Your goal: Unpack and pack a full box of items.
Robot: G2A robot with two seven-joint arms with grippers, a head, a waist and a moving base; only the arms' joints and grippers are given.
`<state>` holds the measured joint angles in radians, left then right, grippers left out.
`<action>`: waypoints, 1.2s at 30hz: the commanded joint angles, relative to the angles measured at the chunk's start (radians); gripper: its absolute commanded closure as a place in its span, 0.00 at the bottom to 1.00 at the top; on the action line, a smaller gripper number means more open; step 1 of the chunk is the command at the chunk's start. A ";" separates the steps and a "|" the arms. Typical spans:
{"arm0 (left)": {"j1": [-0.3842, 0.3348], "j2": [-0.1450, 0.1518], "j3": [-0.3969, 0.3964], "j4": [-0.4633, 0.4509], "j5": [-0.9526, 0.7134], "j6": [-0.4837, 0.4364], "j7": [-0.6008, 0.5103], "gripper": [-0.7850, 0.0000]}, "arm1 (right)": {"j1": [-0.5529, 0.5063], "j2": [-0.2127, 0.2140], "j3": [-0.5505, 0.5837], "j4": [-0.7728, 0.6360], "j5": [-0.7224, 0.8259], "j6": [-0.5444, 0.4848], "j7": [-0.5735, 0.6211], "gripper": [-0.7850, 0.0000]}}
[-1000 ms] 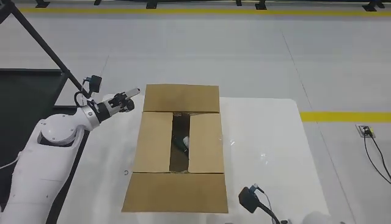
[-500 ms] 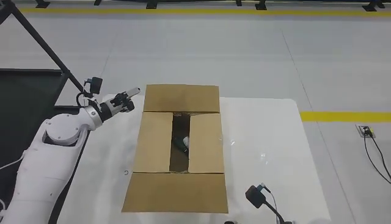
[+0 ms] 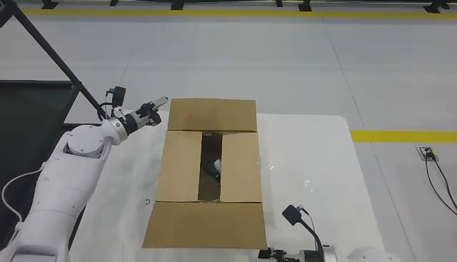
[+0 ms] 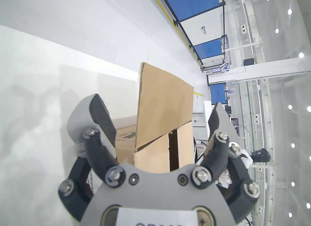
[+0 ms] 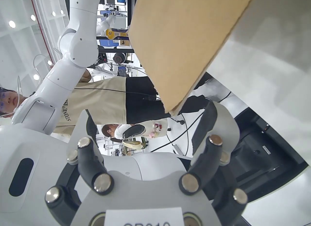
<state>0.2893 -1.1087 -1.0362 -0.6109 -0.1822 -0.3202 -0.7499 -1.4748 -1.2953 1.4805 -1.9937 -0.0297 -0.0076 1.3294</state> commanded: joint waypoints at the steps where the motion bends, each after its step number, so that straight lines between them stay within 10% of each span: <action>1: -0.019 -0.013 0.015 0.030 -0.006 -0.015 -0.005 0.00 | 0.009 0.003 -0.004 0.008 0.011 -0.004 -0.011 0.00; 20: -0.084 -0.069 0.040 0.173 -0.076 -0.244 -0.102 0.00 | 0.058 0.031 -0.034 -0.040 0.169 -0.073 -0.040 0.00; 36: -0.040 -0.022 -0.027 0.072 -0.089 -0.437 -0.257 0.00 | 0.168 0.042 -0.109 -0.053 0.219 -0.047 -0.168 0.00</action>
<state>0.2402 -1.1353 -1.0579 -0.5205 -0.2654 -0.7531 -0.9861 -1.3158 -1.2529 1.3761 -2.0482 0.1831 -0.0531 1.1718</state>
